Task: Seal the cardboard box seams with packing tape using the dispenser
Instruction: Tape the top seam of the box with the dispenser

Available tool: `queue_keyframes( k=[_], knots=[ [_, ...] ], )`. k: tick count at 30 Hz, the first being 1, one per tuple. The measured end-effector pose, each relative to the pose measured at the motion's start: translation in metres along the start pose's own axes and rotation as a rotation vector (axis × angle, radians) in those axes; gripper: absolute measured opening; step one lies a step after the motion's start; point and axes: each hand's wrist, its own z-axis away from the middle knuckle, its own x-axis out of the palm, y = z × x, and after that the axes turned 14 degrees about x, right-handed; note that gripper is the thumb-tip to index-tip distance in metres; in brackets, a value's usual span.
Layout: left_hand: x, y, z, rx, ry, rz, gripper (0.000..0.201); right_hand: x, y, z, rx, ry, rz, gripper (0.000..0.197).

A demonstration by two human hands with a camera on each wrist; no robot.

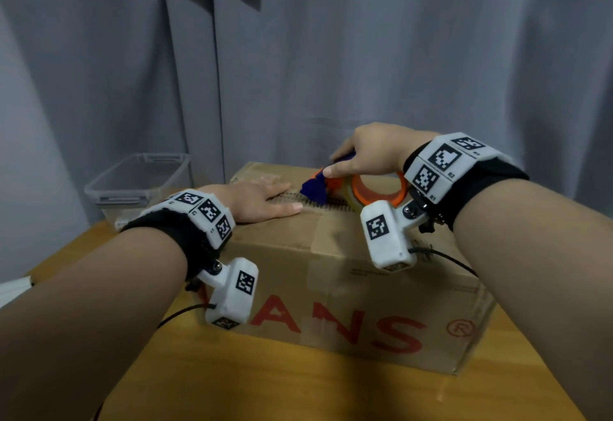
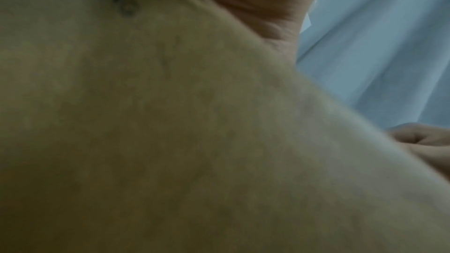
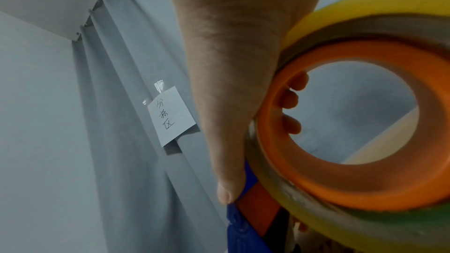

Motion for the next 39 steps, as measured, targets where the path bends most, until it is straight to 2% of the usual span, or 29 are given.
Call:
queue_keyframes(
  k=[2, 6, 10, 12, 15, 20, 26, 32, 36, 39],
  knots=[
    [-0.004, -0.005, 0.003, -0.027, -0.024, -0.026, 0.087, 0.000, -0.008, -0.003, -0.015, -0.001, 0.023, 0.053],
    [-0.004, 0.015, -0.001, -0.101, -0.036, -0.100, 0.108, -0.011, -0.009, -0.006, -0.043, -0.156, 0.040, 0.043],
    [0.004, 0.032, 0.001, -0.057, 0.065, -0.038, 0.092, -0.018, -0.017, -0.011, -0.032, -0.190, 0.076, 0.036],
    [0.008, 0.033, 0.002, -0.012, 0.084, -0.040, 0.086, -0.014, -0.024, -0.011, -0.032, -0.190, 0.140, 0.041],
    [0.009, 0.032, 0.000, 0.001, 0.066, -0.035, 0.084, -0.007, -0.020, -0.005, -0.103, -0.097, 0.230, 0.052],
    [0.003, 0.040, 0.007, -0.012, 0.064, 0.008, 0.085, -0.015, -0.005, 0.011, -0.212, 0.105, 0.234, 0.055],
    [0.004, 0.039, 0.007, -0.041, 0.038, 0.013, 0.084, -0.023, 0.022, 0.020, -0.182, 0.088, 0.207, 0.051],
    [0.004, 0.039, 0.002, -0.058, 0.002, -0.010, 0.085, -0.002, 0.050, 0.024, -0.109, 0.072, 0.146, 0.053],
    [0.002, 0.053, -0.003, -0.122, -0.088, -0.087, 0.082, 0.004, 0.058, 0.026, -0.055, 0.078, 0.054, 0.051],
    [0.004, 0.072, -0.010, -0.032, -0.124, -0.087, 0.079, 0.008, 0.055, 0.022, -0.049, 0.100, -0.017, 0.039]
  ],
)
